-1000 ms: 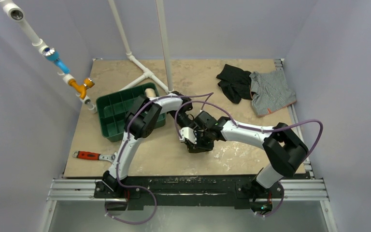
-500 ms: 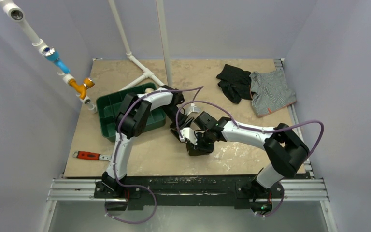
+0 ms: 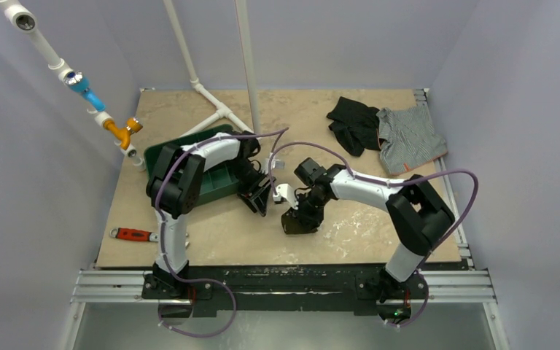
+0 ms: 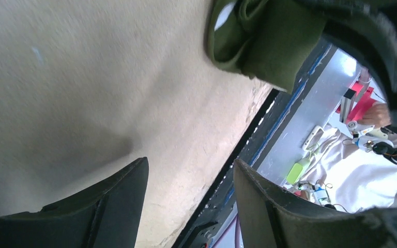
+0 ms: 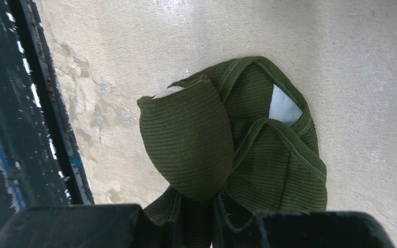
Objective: Roll the underwear
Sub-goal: Roll the underwear to the center of the board.
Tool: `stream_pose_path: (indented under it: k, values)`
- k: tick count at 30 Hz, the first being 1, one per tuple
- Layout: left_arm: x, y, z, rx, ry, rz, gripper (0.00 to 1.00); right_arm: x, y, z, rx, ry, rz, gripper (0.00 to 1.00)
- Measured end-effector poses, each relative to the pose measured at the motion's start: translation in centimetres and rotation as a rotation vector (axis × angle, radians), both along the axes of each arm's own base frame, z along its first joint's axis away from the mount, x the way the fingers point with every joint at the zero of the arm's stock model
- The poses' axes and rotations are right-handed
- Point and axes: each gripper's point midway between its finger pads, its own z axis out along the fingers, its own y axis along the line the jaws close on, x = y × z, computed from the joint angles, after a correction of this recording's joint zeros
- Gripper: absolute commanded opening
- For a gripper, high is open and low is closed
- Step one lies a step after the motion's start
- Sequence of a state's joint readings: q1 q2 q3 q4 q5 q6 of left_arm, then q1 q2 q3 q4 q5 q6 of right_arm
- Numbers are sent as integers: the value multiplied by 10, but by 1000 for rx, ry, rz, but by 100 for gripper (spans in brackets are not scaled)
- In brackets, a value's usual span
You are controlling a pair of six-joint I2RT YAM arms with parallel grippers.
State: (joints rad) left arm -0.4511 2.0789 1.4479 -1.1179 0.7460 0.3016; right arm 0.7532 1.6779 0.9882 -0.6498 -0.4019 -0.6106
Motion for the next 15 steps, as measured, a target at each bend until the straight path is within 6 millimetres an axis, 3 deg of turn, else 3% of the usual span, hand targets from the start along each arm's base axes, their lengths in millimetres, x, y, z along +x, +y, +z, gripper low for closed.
stream_pose_path:
  k: [15]
  values:
    - [-38, 28, 19, -41, -91, -54, 60, 8, -1, -1, -59, 396, -34, 0]
